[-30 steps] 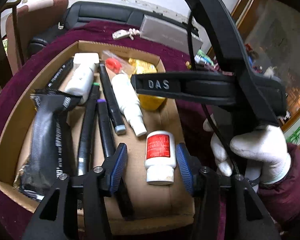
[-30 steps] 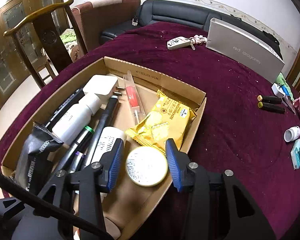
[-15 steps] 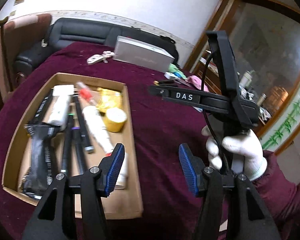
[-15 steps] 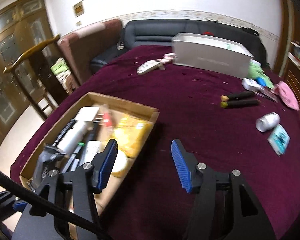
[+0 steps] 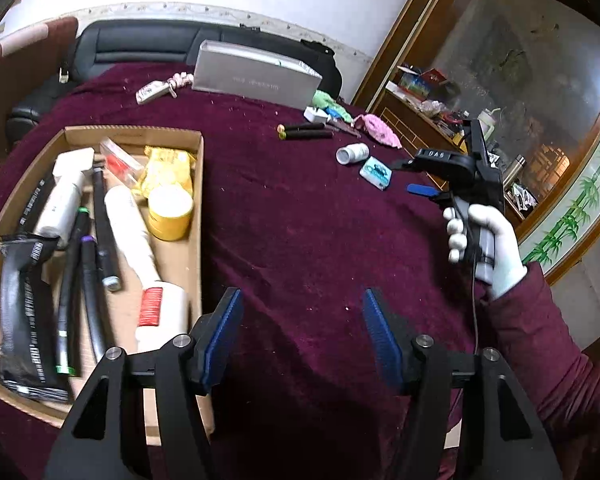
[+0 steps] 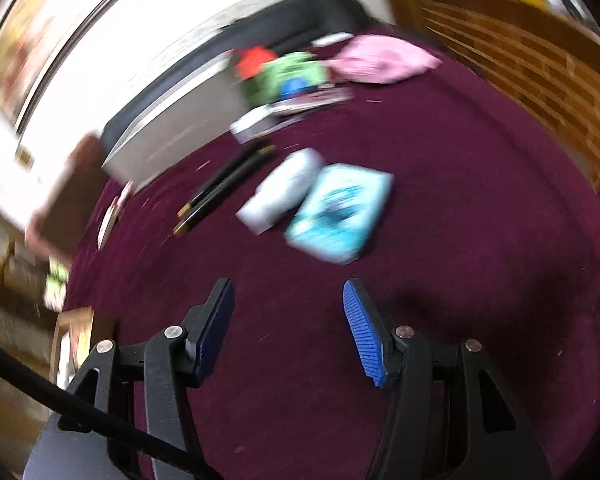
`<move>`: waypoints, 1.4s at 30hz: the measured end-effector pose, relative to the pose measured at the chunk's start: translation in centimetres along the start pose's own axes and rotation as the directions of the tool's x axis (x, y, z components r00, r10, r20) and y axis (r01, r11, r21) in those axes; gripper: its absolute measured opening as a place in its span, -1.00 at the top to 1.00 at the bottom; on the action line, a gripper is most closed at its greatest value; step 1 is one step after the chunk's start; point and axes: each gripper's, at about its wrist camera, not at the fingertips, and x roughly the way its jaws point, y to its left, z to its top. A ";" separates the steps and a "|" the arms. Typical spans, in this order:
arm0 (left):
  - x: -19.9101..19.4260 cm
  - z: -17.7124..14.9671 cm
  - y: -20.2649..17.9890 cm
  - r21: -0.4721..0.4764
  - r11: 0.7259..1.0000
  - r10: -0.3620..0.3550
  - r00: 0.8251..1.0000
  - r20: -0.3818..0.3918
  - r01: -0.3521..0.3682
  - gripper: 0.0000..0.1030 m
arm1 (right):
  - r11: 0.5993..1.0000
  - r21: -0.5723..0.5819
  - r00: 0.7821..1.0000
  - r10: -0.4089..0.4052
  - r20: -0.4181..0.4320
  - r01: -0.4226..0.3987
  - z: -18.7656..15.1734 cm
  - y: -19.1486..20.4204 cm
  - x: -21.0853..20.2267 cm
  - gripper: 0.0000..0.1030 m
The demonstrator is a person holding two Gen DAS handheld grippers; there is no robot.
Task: Organize objects
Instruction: 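Move both grippers back toward the tissue pack and white bottle, then grasp the blue tissue pack with the right gripper while left grasps the white bottle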
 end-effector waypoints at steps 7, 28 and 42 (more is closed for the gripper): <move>1.9 0.5 -0.5 0.017 1.000 0.005 0.999 -0.043 -0.005 -0.09 | 0.994 0.109 0.998 -0.001 -0.064 0.008 2.4 -1.7 3.7 -0.09; 11.5 11.4 -6.3 0.260 0.958 0.123 0.992 0.006 -0.121 -0.09 | 0.981 -0.081 0.984 -0.178 -0.015 0.176 1.4 -1.5 3.7 0.60; 29.6 18.4 -13.1 0.480 0.866 0.199 0.978 -0.070 -0.142 -0.08 | 0.994 0.089 0.998 0.056 -0.001 -0.055 1.1 -5.3 2.8 0.50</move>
